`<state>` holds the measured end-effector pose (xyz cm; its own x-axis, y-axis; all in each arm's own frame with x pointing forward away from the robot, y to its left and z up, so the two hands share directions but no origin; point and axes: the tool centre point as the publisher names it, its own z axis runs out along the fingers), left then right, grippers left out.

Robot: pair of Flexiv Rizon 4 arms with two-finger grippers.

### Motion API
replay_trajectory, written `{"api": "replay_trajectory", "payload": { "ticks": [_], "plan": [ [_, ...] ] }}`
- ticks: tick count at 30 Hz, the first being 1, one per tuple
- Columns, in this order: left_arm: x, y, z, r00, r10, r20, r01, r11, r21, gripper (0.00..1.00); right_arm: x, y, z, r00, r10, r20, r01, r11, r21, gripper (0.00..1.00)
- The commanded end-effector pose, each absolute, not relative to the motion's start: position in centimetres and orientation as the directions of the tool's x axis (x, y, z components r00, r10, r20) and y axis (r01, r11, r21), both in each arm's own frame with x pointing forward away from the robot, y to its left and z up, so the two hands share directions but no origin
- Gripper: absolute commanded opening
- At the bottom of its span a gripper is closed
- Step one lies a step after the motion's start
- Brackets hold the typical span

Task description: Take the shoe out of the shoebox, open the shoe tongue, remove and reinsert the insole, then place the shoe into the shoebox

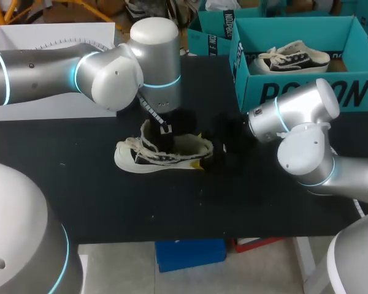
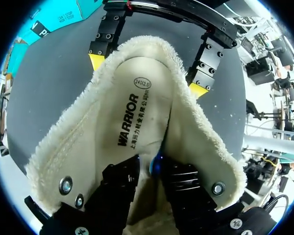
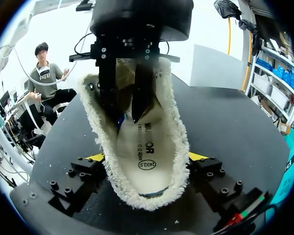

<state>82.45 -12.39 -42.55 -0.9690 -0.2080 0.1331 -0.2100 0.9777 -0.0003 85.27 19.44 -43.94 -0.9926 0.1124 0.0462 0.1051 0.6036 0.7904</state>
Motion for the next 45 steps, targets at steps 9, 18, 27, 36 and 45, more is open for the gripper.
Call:
{"api": "replay_trajectory", "payload": {
  "ticks": [9, 18, 27, 36, 45],
  "plan": [
    [82.4, -11.0, -49.5, -0.971, -0.211, -0.112, -0.218, 0.975, 0.046, 0.30, 85.5, 19.4, -44.1, -0.992, 0.116, 0.047, 0.108, 0.604, 0.790, 0.00],
    [85.3, -8.7, -51.8, -0.935, -0.250, -0.251, -0.272, 0.960, 0.058, 0.29, 85.5, 19.4, -44.1, -0.992, 0.116, 0.047, 0.108, 0.604, 0.790, 0.00],
    [87.3, -7.6, -52.5, -0.894, -0.266, -0.361, -0.297, 0.954, 0.033, 0.26, 85.5, 19.4, -44.1, -0.992, 0.116, 0.047, 0.108, 0.604, 0.790, 0.00],
    [88.3, -7.4, -52.6, -0.882, -0.264, -0.390, -0.280, 0.960, -0.017, 0.25, 85.5, 19.4, -44.1, -0.992, 0.116, 0.047, 0.108, 0.604, 0.790, 0.00],
    [87.5, -7.7, -51.9, -0.937, -0.226, -0.265, -0.221, 0.974, -0.047, 0.00, 85.5, 19.4, -44.1, -0.992, 0.116, 0.047, 0.108, 0.604, 0.790, 0.00]
  ]
}}
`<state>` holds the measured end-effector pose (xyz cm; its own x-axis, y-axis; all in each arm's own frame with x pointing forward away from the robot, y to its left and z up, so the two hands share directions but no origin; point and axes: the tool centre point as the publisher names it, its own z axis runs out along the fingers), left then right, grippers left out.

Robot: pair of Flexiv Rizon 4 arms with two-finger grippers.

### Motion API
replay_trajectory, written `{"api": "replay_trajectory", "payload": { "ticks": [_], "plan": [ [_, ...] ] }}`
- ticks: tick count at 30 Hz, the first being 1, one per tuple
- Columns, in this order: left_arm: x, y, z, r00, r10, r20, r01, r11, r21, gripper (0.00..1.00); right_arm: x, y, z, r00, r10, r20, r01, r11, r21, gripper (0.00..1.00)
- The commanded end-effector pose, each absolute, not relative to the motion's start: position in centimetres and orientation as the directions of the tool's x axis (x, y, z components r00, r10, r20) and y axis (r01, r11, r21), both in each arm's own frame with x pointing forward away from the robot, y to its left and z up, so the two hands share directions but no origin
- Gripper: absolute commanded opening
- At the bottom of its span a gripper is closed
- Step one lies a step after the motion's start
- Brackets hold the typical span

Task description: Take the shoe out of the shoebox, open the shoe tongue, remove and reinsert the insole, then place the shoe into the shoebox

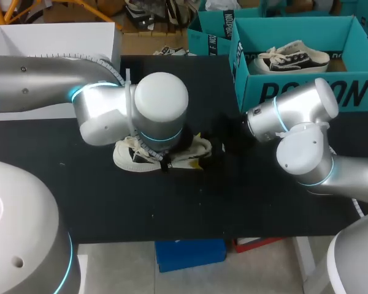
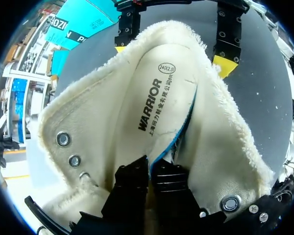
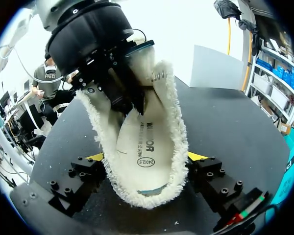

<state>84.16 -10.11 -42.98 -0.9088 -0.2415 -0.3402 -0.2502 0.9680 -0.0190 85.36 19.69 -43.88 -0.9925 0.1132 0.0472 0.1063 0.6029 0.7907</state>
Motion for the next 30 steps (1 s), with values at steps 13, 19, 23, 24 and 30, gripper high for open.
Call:
{"api": "replay_trajectory", "payload": {
  "ticks": [13, 19, 23, 24, 30],
  "plan": [
    [84.9, -9.3, -48.4, -0.996, -0.085, -0.015, -0.084, 0.992, -0.096, 0.00, 85.5, 19.4, -44.1, -0.992, 0.116, 0.047, 0.108, 0.604, 0.790, 0.00],
    [84.1, -9.8, -47.2, -0.998, -0.049, 0.029, -0.053, 0.988, -0.144, 0.00, 85.5, 19.4, -44.1, -0.992, 0.116, 0.047, 0.108, 0.604, 0.790, 0.00],
    [83.8, -9.9, -46.5, -0.998, -0.034, 0.046, -0.041, 0.985, -0.170, 0.00, 85.5, 19.4, -44.1, -0.992, 0.116, 0.047, 0.108, 0.604, 0.790, 0.00],
    [83.8, -9.8, -46.3, -0.998, -0.032, 0.050, -0.040, 0.984, -0.173, 0.00, 85.5, 19.4, -44.1, -0.992, 0.116, 0.047, 0.108, 0.604, 0.790, 0.00],
    [83.6, -9.5, -45.2, -0.999, -0.034, 0.036, -0.040, 0.982, -0.186, 0.00, 85.5, 19.4, -44.1, -0.992, 0.116, 0.047, 0.108, 0.604, 0.790, 0.00]
  ]
}}
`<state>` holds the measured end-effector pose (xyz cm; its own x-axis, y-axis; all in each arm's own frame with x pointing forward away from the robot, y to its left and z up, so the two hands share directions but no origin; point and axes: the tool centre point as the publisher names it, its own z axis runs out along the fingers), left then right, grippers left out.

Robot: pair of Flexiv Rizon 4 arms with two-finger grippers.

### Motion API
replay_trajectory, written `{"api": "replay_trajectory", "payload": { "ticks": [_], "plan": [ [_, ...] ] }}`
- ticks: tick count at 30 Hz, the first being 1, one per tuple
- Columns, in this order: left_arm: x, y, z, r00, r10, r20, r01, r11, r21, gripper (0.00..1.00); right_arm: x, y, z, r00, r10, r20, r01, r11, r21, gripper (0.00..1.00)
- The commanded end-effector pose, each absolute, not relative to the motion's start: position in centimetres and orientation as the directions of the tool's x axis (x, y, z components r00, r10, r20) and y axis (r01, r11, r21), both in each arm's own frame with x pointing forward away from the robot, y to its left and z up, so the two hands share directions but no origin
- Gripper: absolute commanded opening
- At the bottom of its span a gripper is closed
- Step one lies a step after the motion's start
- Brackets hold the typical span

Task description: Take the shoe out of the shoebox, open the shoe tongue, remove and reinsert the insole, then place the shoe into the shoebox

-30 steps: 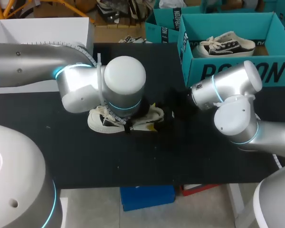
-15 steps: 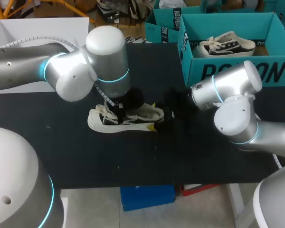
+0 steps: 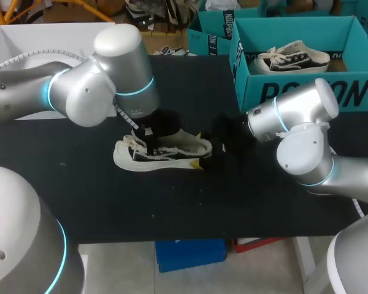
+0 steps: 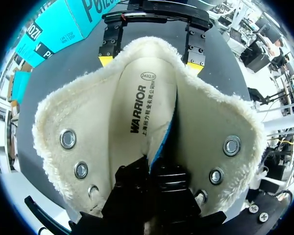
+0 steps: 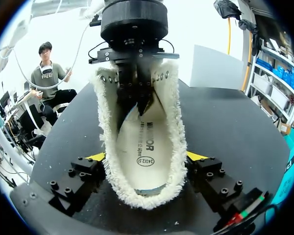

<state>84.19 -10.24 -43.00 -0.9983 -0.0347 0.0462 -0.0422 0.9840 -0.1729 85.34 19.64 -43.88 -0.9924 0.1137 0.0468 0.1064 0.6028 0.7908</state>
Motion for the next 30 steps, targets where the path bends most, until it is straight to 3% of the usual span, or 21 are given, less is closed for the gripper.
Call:
{"api": "replay_trajectory", "payload": {
  "ticks": [1, 30],
  "plan": [
    [83.6, -9.5, -45.1, -0.999, -0.035, 0.035, -0.041, 0.981, -0.187, 0.00, 85.5, 19.4, -44.1, -0.992, 0.116, 0.047, 0.108, 0.604, 0.790, 0.00],
    [83.2, -8.2, -42.5, -0.999, -0.040, 0.035, -0.048, 0.961, -0.274, 0.00, 85.5, 19.4, -44.1, -0.992, 0.116, 0.047, 0.108, 0.604, 0.790, 0.00]
  ]
}}
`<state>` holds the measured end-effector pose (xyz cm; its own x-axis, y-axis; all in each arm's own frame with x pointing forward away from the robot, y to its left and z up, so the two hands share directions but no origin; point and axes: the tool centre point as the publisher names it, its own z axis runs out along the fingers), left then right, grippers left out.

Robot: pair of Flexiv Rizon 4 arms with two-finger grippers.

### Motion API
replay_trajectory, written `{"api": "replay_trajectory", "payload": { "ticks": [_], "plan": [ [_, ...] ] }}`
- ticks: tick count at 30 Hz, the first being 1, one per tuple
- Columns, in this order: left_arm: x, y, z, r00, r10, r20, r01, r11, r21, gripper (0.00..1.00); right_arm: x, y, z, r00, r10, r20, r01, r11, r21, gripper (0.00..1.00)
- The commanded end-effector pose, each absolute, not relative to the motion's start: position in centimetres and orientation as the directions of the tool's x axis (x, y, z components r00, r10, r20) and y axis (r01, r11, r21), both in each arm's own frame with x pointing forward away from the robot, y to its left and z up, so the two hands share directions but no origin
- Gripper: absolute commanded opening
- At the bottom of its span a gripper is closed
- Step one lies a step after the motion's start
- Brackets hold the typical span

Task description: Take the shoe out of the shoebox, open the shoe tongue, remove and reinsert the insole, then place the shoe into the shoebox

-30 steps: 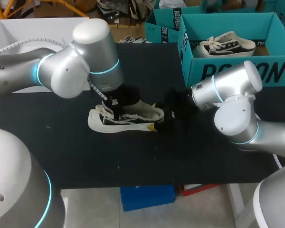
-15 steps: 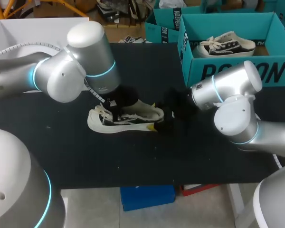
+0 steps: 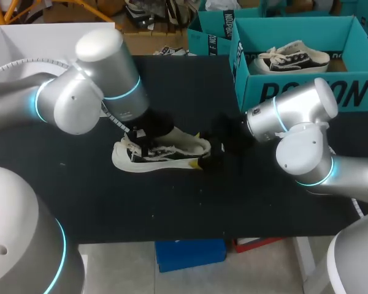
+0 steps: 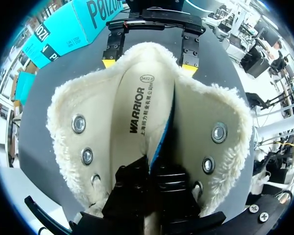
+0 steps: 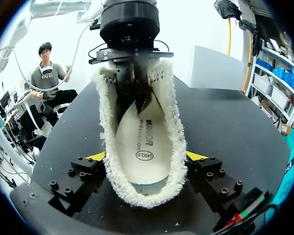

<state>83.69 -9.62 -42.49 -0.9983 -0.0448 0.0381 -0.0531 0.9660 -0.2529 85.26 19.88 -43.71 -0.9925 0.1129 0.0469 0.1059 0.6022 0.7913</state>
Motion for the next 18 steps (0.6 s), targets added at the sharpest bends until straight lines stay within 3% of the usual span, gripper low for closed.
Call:
{"api": "replay_trajectory", "payload": {
  "ticks": [1, 18],
  "plan": [
    [83.2, -8.2, -42.4, -0.999, -0.040, 0.034, -0.048, 0.960, -0.276, 0.00, 85.5, 19.4, -44.1, -0.992, 0.116, 0.047, 0.108, 0.604, 0.790, 0.00],
    [83.7, -8.1, -41.1, -0.999, -0.040, 0.025, -0.046, 0.945, -0.325, 0.00, 85.5, 19.4, -44.1, -0.992, 0.116, 0.047, 0.108, 0.604, 0.790, 0.00]
  ]
}}
